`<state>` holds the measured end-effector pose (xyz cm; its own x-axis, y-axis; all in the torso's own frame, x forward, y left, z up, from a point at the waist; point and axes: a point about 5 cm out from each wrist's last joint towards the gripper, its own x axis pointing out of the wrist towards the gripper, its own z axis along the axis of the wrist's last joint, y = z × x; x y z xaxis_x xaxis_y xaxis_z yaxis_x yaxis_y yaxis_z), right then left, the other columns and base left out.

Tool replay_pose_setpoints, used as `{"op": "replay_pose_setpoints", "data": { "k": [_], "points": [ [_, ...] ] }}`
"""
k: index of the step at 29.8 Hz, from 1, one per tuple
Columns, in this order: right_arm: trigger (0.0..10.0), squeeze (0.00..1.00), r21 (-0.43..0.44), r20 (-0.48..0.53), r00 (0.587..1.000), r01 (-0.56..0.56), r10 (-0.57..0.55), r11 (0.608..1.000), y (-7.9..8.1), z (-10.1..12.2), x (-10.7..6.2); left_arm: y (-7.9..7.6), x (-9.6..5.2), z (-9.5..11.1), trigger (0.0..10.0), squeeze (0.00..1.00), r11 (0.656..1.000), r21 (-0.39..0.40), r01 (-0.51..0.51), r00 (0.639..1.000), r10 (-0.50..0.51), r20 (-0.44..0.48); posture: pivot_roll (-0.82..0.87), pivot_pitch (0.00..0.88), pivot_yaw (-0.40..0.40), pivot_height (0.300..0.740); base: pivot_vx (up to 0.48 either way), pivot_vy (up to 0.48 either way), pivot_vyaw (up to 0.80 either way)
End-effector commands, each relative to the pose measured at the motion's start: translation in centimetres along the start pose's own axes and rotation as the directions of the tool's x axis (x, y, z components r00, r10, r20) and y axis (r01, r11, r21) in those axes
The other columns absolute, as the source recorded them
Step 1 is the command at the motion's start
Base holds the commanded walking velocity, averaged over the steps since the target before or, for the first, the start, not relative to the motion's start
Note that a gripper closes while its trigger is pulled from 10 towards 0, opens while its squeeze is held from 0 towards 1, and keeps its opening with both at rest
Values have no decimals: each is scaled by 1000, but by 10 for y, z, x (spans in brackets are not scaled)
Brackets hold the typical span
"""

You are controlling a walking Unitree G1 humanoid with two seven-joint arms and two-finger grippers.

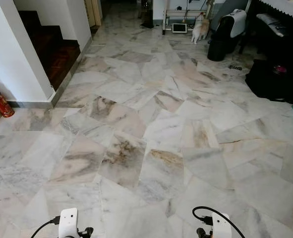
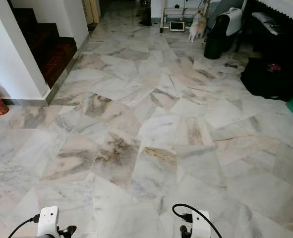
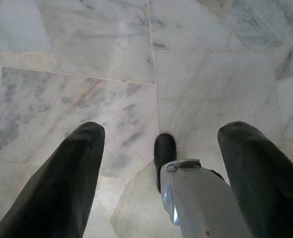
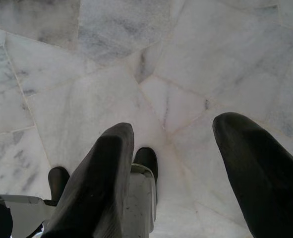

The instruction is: Move the pillow to the sofa from floor

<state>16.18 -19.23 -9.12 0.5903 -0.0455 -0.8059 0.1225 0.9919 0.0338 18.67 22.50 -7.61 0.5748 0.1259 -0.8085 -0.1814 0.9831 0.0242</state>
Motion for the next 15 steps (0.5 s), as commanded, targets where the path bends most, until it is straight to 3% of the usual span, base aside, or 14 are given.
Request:
{"op": "replay_pose_setpoints", "data": {
  "k": [1, 15],
  "points": [
    [10000, 0, 147, 61, 998, -30, 21, 989, 16, 36, 9, 27, -6, -15, 10000, 0, 977, 211, 33, 996, -15, -89, 6, 0, -88, 740, 0, 0, 0],
    [10000, 0, 147, 61, 998, -30, 21, 989, 16, 36, 9, 27, -6, -15, 10000, 0, 977, 211, 33, 996, -15, -89, 6, 0, -88, 740, 0, 0, 0]
  ]
}}
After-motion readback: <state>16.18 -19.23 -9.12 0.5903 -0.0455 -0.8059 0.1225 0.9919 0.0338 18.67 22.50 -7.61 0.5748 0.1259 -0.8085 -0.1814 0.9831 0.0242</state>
